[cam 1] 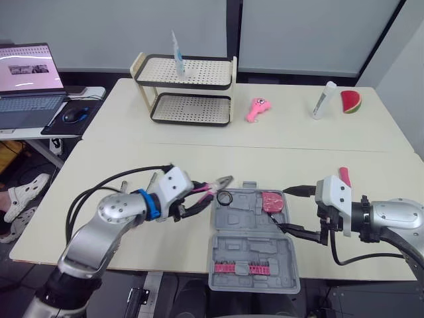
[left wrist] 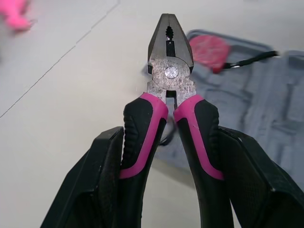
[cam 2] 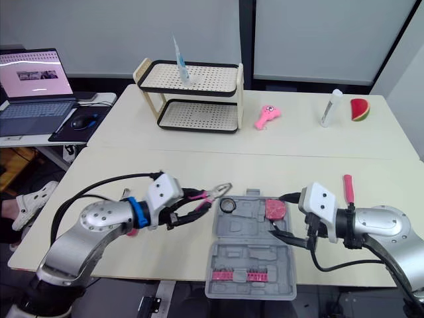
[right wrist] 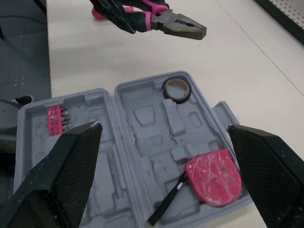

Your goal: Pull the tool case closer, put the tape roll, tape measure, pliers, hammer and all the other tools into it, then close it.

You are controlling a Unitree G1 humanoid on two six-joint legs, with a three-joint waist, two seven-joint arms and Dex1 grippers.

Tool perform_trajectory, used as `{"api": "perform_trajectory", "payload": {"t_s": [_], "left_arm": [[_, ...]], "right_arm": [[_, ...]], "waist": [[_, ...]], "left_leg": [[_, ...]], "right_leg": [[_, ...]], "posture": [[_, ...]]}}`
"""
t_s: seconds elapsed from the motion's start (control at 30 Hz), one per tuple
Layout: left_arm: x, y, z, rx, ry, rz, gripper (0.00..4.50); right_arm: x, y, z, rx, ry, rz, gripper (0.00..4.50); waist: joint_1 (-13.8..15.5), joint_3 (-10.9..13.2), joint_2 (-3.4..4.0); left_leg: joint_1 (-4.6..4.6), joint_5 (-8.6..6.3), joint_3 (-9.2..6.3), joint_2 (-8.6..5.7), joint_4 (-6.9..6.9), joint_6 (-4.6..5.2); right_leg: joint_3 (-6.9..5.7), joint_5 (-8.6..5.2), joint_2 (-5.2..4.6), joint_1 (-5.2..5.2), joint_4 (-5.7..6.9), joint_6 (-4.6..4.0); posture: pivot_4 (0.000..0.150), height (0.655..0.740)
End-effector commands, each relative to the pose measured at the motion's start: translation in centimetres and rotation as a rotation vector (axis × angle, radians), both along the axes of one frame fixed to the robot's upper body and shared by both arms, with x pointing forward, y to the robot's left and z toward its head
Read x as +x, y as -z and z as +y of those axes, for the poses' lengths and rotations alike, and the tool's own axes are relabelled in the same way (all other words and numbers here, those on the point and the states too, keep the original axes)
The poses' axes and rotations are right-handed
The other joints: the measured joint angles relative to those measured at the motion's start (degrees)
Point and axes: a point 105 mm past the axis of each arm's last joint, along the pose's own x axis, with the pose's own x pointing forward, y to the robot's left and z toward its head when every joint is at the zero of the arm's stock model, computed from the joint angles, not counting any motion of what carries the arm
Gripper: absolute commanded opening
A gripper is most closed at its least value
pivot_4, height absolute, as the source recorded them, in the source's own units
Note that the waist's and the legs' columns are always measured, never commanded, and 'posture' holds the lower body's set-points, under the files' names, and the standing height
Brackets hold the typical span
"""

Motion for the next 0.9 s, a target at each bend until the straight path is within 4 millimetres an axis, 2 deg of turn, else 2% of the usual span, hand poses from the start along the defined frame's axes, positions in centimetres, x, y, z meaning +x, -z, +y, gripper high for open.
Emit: {"api": "perform_trajectory", "payload": {"t_s": [0.03, 0.23, 0.43, 0.67, 0.9], "left_arm": [[-0.6, 0.2, -1.2, 0.083, 0.146, -0.001, 2.62], [-0.2, 1.2, -3.4, 0.169, 0.284, -0.013, 2.62], [0.2, 1.0, -4.9, 0.184, 0.344, -0.026, 2.62], [0.1, 0.9, -5.2, 0.192, 0.362, -0.023, 2.62], [0.0, 0.8, -5.1, 0.195, 0.361, -0.023, 2.62]], "right_arm": [[-0.7, -1.0, -0.6, -0.048, 0.003, -0.054, 4.50], [-1.0, -0.2, -0.4, -0.160, -0.018, -0.065, 4.50], [0.6, 0.6, 2.7, -0.178, -0.034, -0.071, 4.50], [1.6, 2.3, 6.1, -0.214, -0.087, -0.017, 4.50], [2.7, 3.2, 7.7, -0.248, -0.130, -0.043, 4.50]], "waist": [[-0.3, 0.0, 0.04], [-0.6, 0.0, 0.03], [-1.0, 0.1, 0.00], [-1.4, 0.1, 0.00], [-1.5, 0.1, 0.00]], "left_leg": [[0.01, 0.00, 0.02, 0.02, -0.01, 0.00], [0.06, 0.00, 0.10, 0.11, 0.00, 0.02], [0.02, 0.00, 0.09, 0.10, 0.03, 0.01], [-0.28, 0.05, -0.07, 0.09, 0.11, -0.07], [-0.34, 0.07, -0.13, 0.06, 0.14, -0.10]], "right_leg": [[0.00, 0.00, 0.04, 0.00, 0.00, 0.00], [-0.01, 0.00, 0.15, -0.02, 0.07, 0.00], [-0.02, 0.00, 0.16, -0.04, 0.07, 0.00], [-0.02, 0.00, 0.16, -0.31, 0.09, 0.00], [-0.05, 0.00, 0.14, -0.37, 0.11, 0.00]], "posture": [[0.150, 0.7290], [0.150, 0.7290], [0.150, 0.7290], [0.150, 0.7290], [0.150, 0.7290]]}}
